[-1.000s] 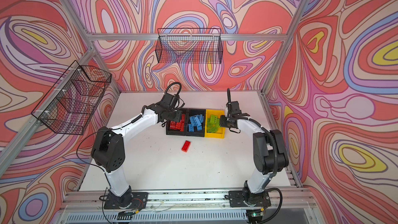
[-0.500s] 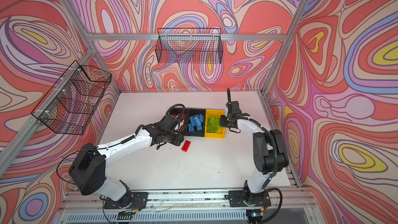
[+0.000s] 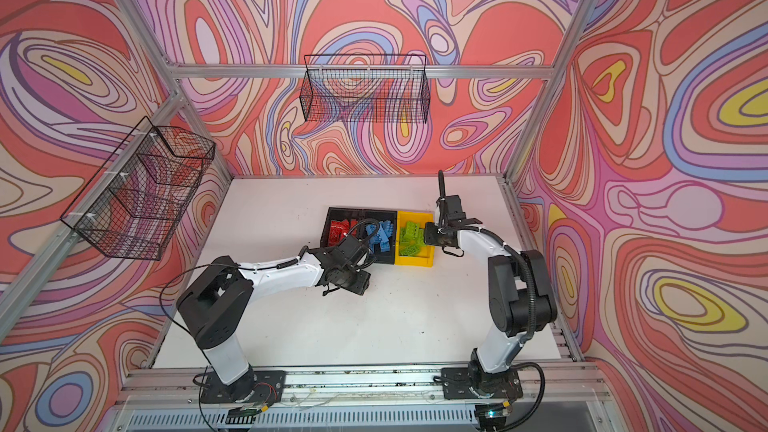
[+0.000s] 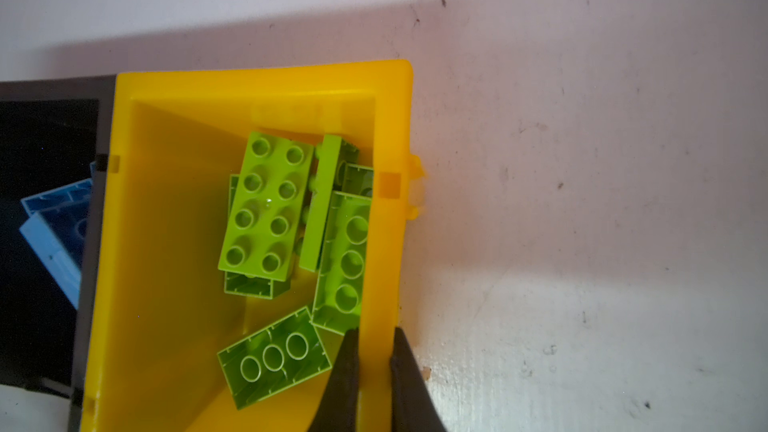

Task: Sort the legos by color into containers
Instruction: 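Move the left gripper down and grasp the last red brick, then carry the last red brick into the red compartment and release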

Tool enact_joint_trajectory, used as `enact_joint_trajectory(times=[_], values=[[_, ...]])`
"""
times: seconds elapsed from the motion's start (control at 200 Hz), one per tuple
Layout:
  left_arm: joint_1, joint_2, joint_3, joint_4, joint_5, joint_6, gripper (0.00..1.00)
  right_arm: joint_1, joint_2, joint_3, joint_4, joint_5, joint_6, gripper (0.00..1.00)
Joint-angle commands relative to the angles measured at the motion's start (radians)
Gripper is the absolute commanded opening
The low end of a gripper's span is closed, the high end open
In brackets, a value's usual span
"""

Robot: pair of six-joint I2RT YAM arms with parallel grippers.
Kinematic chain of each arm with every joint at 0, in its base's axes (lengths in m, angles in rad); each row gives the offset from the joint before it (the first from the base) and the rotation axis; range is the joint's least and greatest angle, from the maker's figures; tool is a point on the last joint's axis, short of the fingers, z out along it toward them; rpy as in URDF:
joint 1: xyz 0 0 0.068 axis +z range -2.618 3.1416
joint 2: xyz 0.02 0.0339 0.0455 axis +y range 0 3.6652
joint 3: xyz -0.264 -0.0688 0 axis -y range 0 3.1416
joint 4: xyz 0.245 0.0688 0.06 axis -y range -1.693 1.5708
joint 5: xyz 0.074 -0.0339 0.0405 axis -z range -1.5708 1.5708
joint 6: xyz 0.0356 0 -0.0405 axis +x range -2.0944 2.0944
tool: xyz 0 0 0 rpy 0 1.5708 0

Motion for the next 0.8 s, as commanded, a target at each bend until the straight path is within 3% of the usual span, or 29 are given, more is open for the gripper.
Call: enact_joint_trajectory(times=[0.0, 0.115, 0.476, 0.791], values=[[-0.004, 0.024, 0.040, -0.012, -0.037, -0.020, 0.62, 0.003, -0.018, 0.004, 0.000, -0.001, -0.008, 0.02], [-0.010, 0.060, 0.057, -0.013, -0.041, -0.010, 0.60, 0.003, -0.013, 0.005, 0.002, -0.004, -0.005, 0.02], [-0.009, 0.009, 0.036, -0.055, -0.118, 0.026, 0.28, 0.003, -0.015, 0.007, -0.005, 0.005, -0.008, 0.02], [0.102, -0.142, 0.145, -0.076, -0.135, 0.094, 0.28, 0.003, -0.024, -0.003, 0.001, 0.003, -0.005, 0.02]])
